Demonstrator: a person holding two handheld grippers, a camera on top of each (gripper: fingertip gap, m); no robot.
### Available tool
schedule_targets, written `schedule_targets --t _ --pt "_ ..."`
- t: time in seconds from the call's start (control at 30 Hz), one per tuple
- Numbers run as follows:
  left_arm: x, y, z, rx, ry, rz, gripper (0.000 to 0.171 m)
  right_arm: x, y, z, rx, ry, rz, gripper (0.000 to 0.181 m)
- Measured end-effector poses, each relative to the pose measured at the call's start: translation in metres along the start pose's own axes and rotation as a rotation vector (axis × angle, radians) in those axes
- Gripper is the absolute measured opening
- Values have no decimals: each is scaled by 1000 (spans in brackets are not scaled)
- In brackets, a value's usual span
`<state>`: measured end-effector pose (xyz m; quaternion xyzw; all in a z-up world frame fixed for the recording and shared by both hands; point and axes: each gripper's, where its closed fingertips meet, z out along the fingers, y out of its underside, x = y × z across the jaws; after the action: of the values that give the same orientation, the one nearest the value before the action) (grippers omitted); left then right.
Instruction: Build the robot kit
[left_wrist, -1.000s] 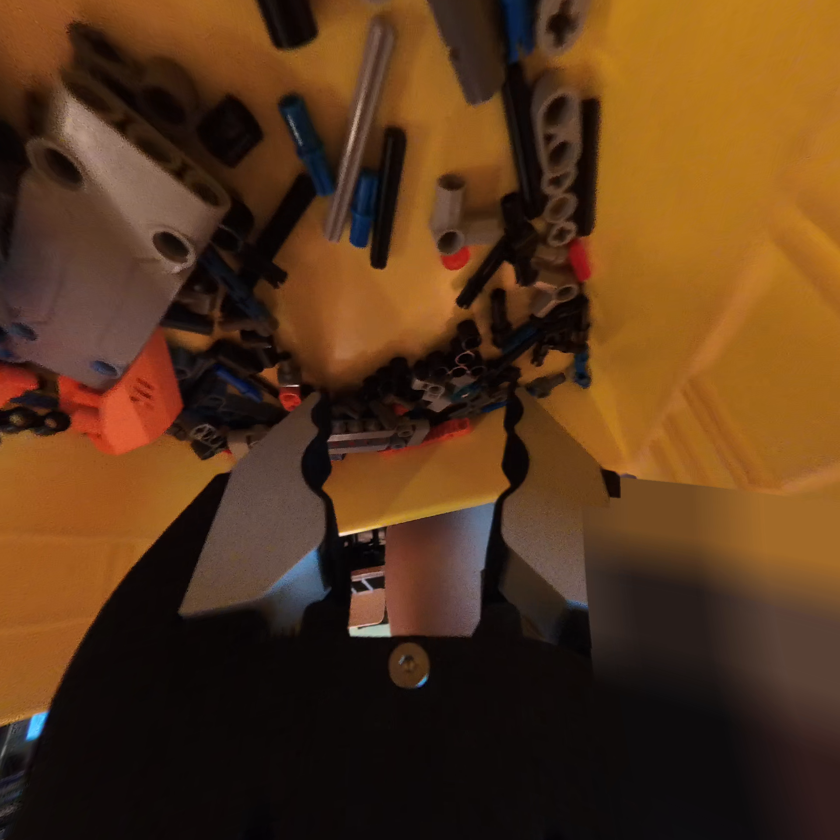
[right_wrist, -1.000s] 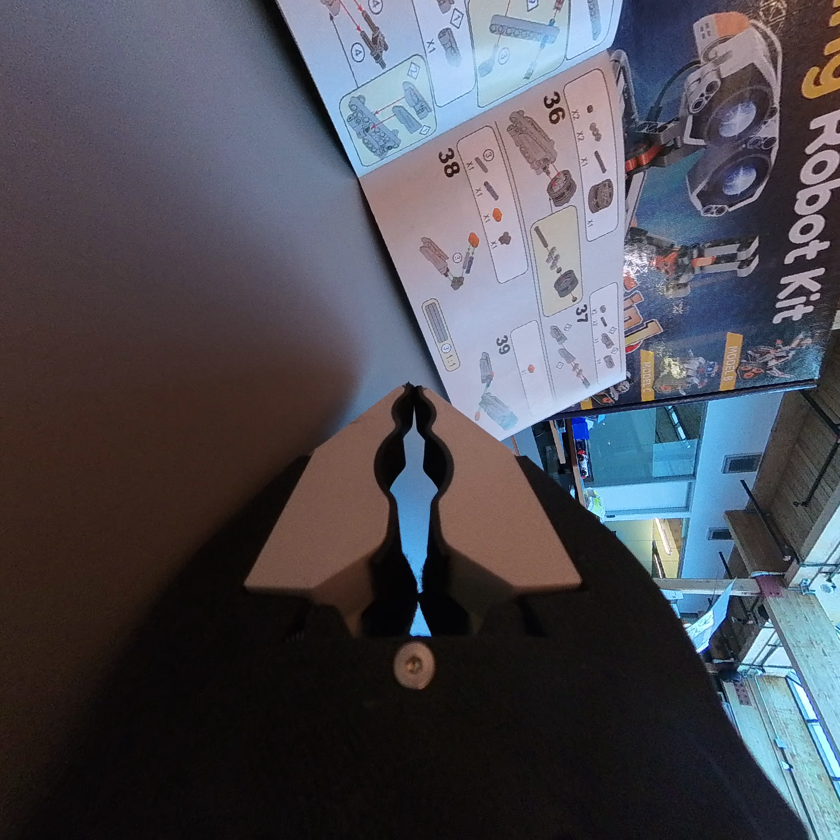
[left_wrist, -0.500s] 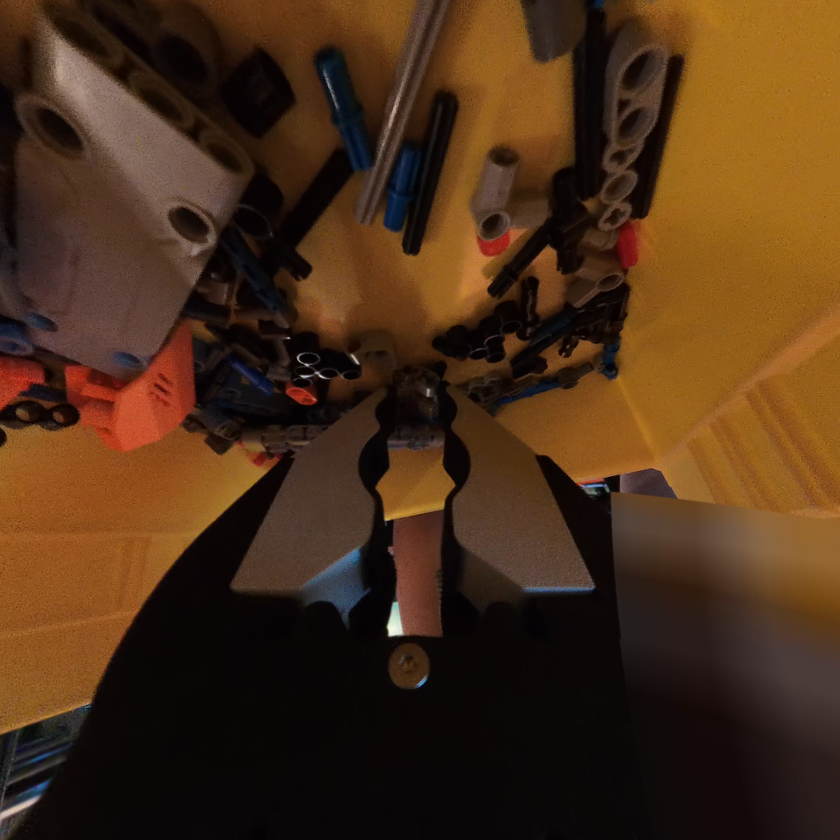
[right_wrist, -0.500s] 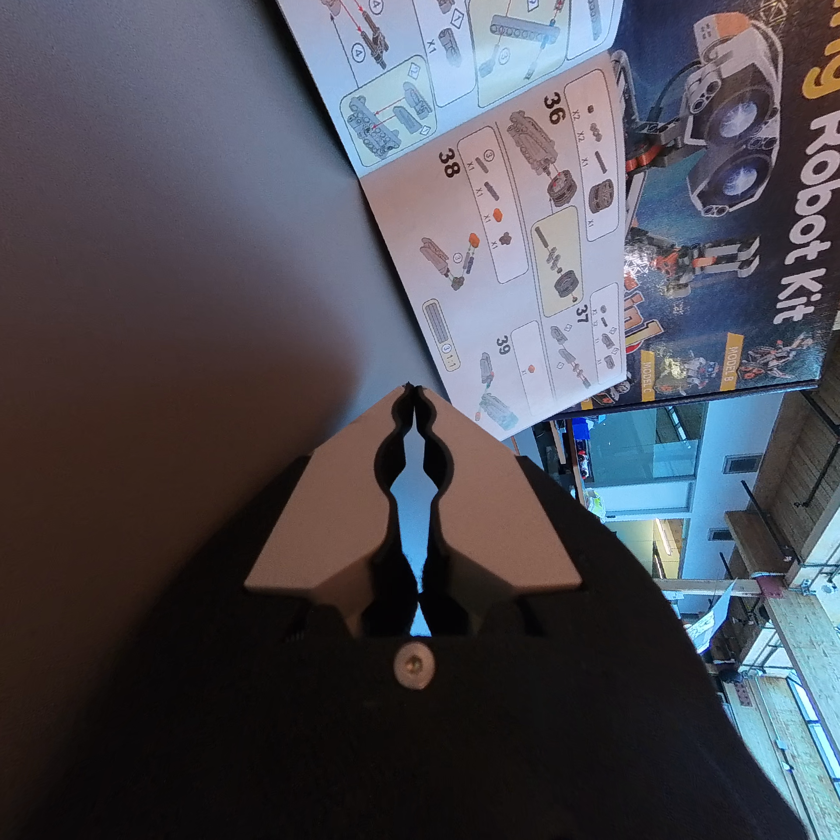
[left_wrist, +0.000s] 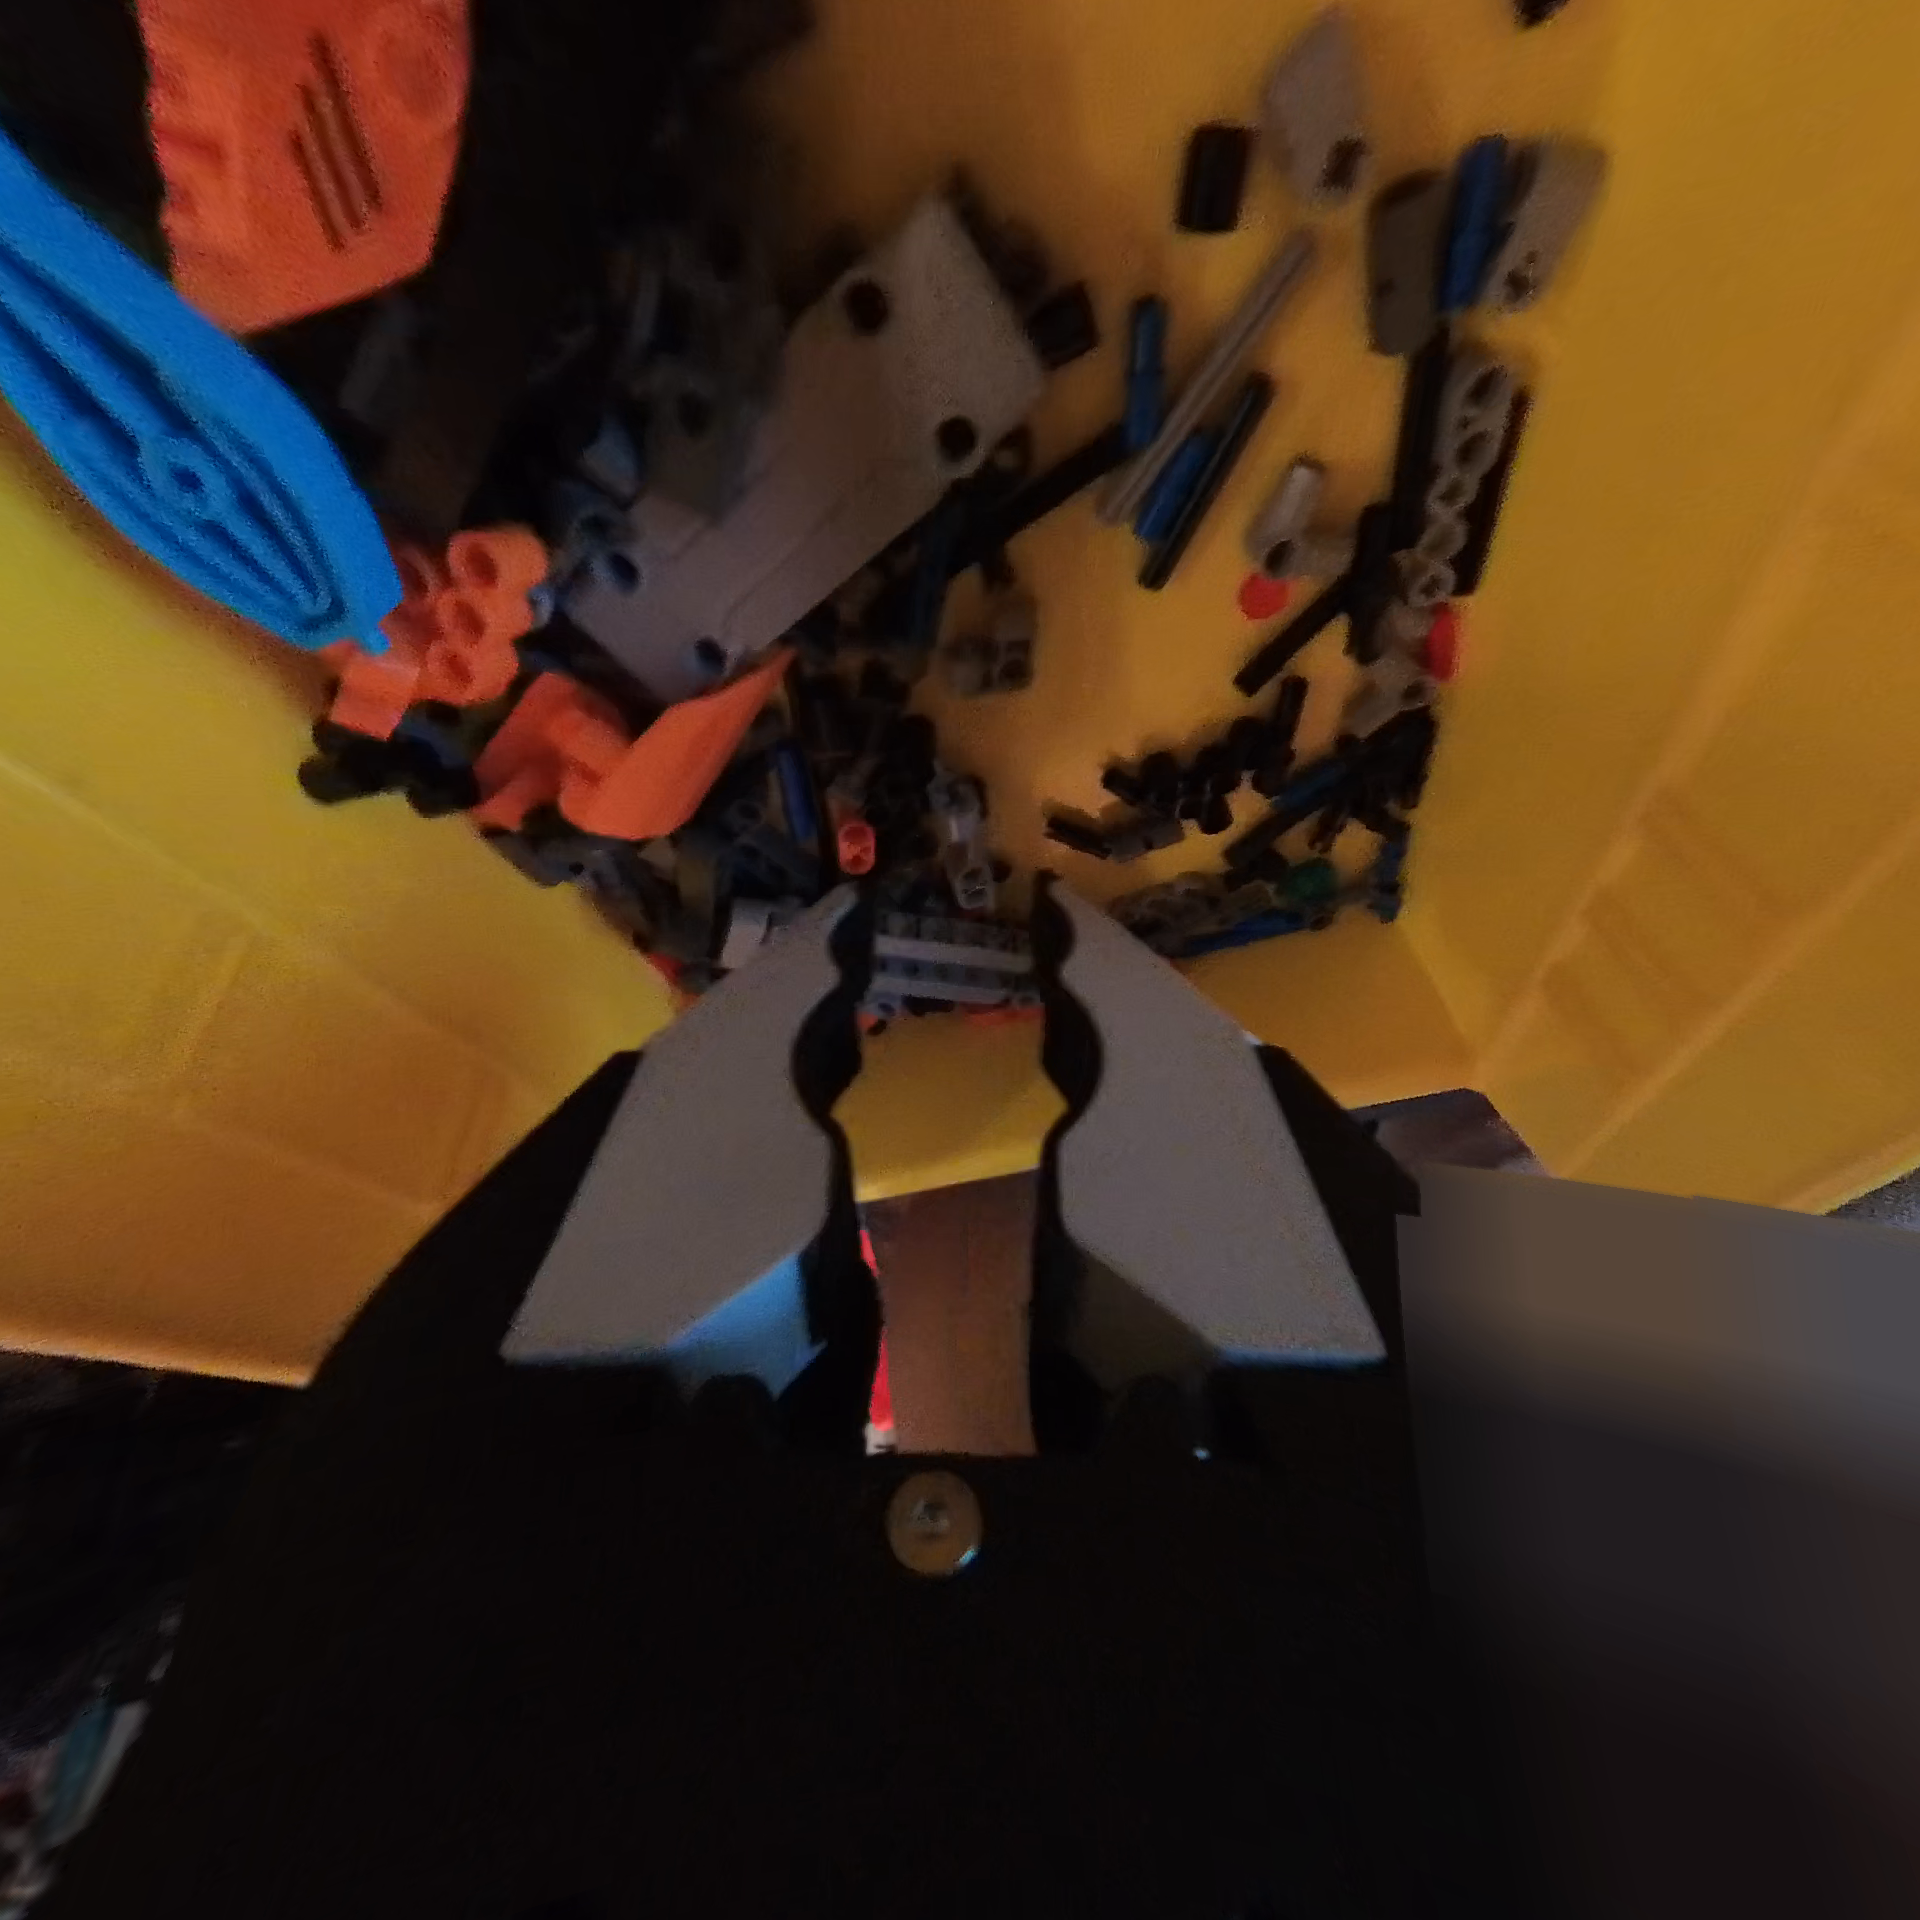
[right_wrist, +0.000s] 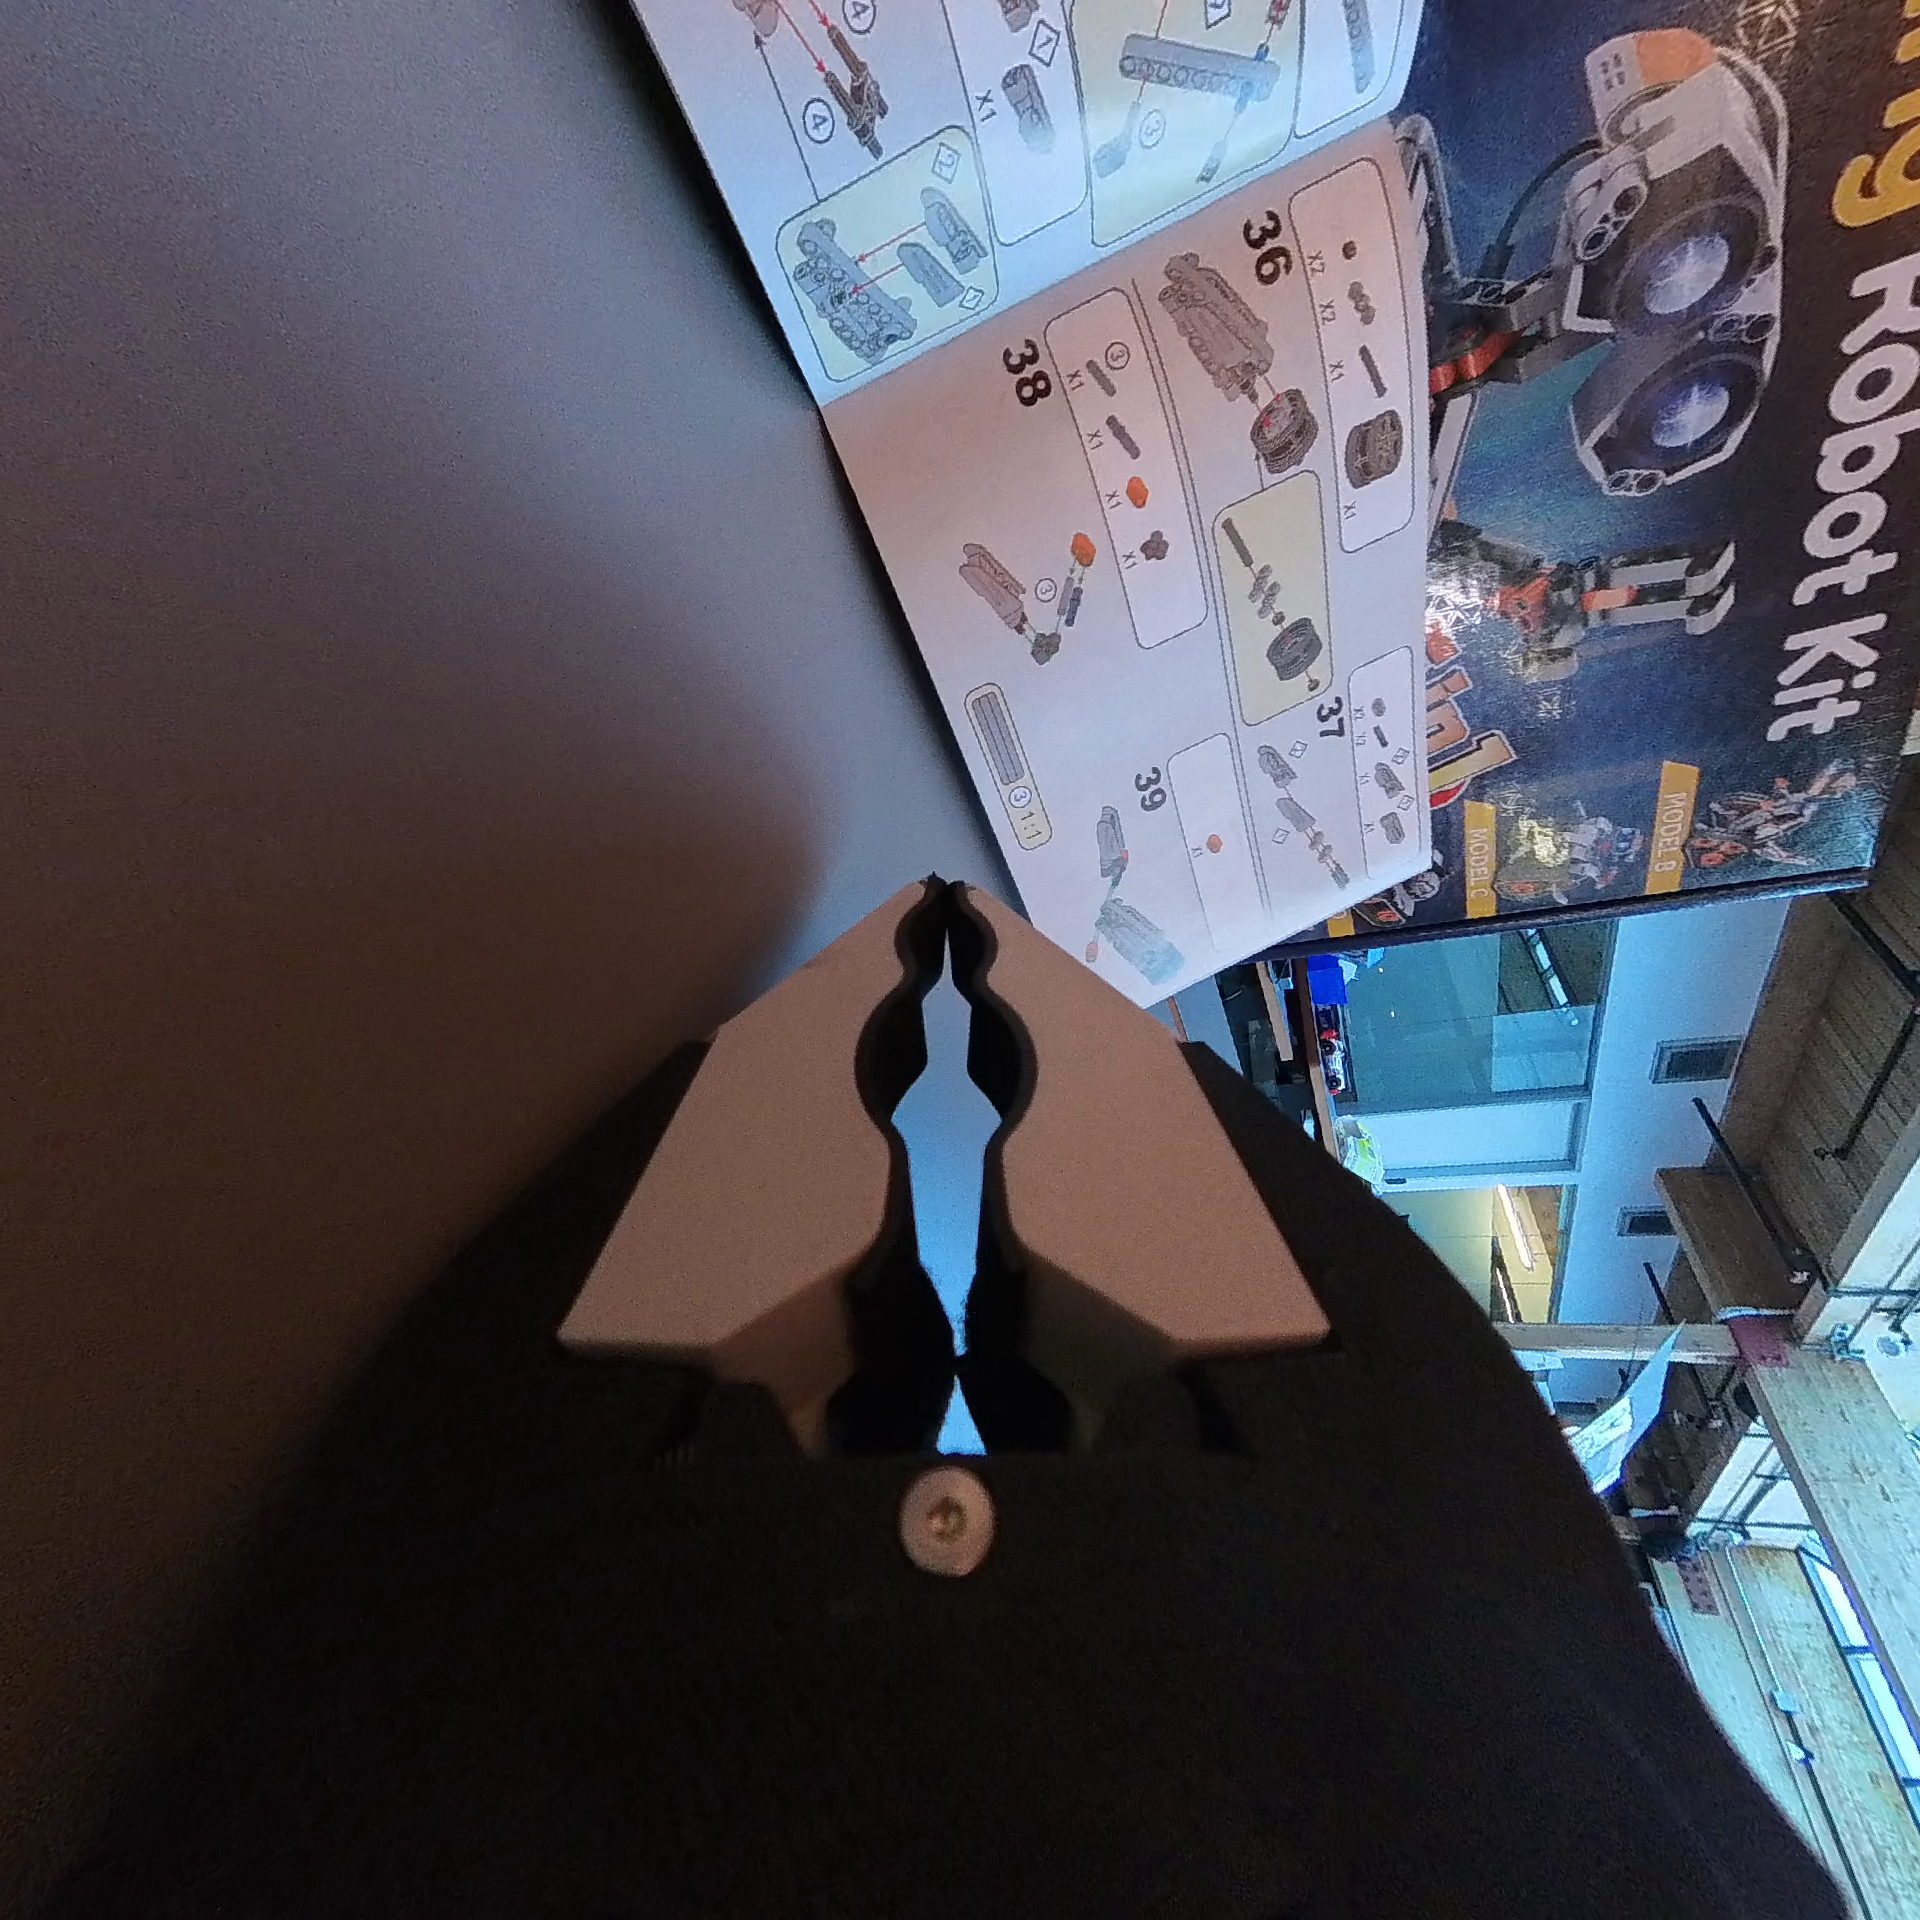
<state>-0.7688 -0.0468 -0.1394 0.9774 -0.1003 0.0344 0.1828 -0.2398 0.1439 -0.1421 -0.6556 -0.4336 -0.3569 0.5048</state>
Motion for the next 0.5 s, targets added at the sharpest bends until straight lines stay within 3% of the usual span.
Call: schedule_targets --t 0.03,0.1,0.27,0.4,0.5 --pt "-6 5 1 -14 -15 -50 49 0 0 0 0 0 0 0" --pt "-14 15 3 -40 -31 -106 61 0 0 0 0 0 0 0" --pt "-15 23 7 -70 -23 -132 62 0 0 0 0 0 0 0" --pt "-15 31 20 -186 -3 -114 61 0 0 0 0 0 0 0" --pt "-22 35 22 -225 -35 -114 48 0 0 0 0 0 0 0"
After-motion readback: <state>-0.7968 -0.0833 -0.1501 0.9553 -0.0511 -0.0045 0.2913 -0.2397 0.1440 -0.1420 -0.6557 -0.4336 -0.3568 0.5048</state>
